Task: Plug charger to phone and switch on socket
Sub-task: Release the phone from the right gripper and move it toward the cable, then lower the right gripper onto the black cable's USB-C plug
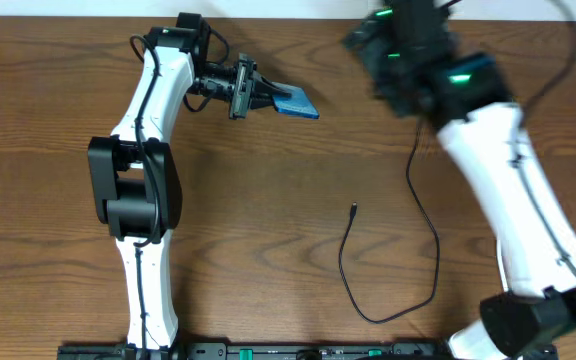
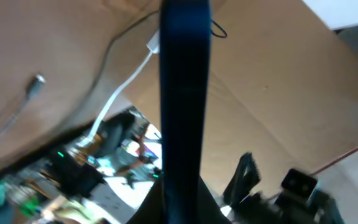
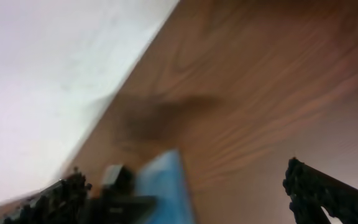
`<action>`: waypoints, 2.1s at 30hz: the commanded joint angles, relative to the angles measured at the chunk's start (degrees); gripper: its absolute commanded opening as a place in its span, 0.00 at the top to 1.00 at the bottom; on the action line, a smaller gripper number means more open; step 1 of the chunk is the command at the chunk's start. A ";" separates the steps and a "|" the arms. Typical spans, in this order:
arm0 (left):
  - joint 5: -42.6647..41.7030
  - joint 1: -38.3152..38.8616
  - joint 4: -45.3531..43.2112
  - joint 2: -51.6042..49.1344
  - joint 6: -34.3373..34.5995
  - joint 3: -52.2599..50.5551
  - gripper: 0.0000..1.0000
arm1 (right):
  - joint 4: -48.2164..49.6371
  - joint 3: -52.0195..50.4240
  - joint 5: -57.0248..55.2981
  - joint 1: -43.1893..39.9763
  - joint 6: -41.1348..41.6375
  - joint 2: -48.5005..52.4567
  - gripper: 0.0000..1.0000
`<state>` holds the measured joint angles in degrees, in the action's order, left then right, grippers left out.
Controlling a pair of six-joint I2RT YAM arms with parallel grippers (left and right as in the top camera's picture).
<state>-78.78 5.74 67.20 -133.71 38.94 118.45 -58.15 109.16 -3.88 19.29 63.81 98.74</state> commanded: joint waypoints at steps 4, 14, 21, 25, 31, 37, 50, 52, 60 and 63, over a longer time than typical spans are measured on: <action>0.04 -0.31 -1.77 2.23 -16.04 -0.04 0.93 | -16.65 0.59 4.46 -8.04 -23.32 -0.04 0.01; 4.72 -0.33 -1.77 2.23 -17.53 -0.04 0.93 | -19.43 -15.08 5.16 -5.14 -35.56 1.38 0.12; 4.74 -0.33 -1.79 2.25 -18.38 -0.04 0.93 | -3.21 -31.69 23.19 -4.92 -37.11 1.38 0.40; 4.96 -0.33 -1.86 2.25 -18.36 -0.04 0.93 | 1.86 -38.75 25.94 -4.11 -36.89 1.38 0.46; 4.94 -0.31 -1.95 2.25 -18.36 -0.04 0.93 | 13.51 -49.11 25.20 -1.18 -29.38 1.38 0.53; 4.92 -0.31 -1.95 2.25 -18.34 -0.04 0.92 | 19.76 -54.58 21.35 -0.26 -23.98 1.38 0.60; 4.92 -0.33 -1.95 2.25 -18.36 -0.04 0.93 | 24.61 -58.29 21.40 0.37 -21.40 1.40 0.65; 4.92 -0.31 -1.95 2.25 -18.36 -0.04 0.93 | 24.68 -58.40 21.33 1.07 -20.52 1.42 0.68; 4.92 -0.31 -1.92 2.25 -18.34 -0.04 0.93 | 25.62 -58.66 17.53 4.26 -17.49 1.73 0.70; 4.92 -0.33 -1.92 2.25 -18.34 -0.04 0.93 | 25.62 -58.66 17.18 4.26 -17.53 1.73 0.69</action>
<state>-71.99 5.72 65.30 -133.71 22.00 118.45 -32.14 52.31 16.78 23.27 44.80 99.42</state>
